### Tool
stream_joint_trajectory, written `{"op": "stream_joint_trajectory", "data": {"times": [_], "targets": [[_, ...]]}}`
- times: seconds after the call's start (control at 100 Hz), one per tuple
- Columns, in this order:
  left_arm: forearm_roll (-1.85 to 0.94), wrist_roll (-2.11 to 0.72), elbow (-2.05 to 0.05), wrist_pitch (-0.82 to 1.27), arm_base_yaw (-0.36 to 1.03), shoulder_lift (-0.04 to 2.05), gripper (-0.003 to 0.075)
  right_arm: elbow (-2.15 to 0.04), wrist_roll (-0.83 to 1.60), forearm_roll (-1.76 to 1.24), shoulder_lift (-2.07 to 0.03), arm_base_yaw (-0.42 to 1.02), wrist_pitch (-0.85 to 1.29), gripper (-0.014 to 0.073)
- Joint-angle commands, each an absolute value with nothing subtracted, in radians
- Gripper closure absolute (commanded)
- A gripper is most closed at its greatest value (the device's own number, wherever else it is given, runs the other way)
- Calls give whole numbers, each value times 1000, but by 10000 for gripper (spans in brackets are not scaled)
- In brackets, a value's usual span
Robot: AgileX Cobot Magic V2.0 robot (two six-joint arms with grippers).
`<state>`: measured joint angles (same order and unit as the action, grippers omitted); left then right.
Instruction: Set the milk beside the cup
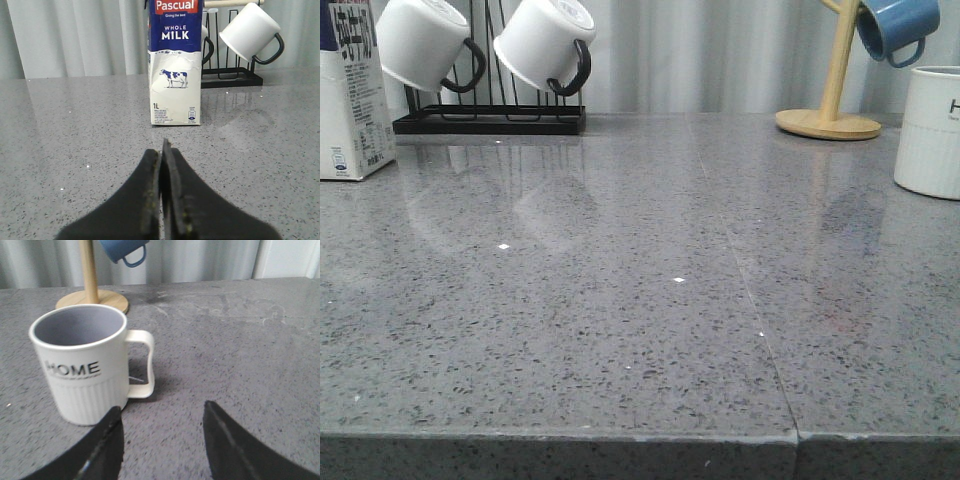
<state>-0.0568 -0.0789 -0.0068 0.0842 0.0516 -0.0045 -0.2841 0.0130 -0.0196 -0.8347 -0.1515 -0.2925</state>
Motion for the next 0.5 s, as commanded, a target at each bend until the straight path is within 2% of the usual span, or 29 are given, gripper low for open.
{"op": "stream_joint_trajectory", "data": {"times": [0.0,0.23,0.49], "targets": [[-57,-77,52,0,51,-34,741,-313,18,-19,-922,-160,-514,209],[-57,-77,52,0,51,-34,741,-318,18,-8,-1124,-159,-740,209],[-57,-77,52,0,51,-34,741,-439,11,40,-1330,-147,-766,209]]}}
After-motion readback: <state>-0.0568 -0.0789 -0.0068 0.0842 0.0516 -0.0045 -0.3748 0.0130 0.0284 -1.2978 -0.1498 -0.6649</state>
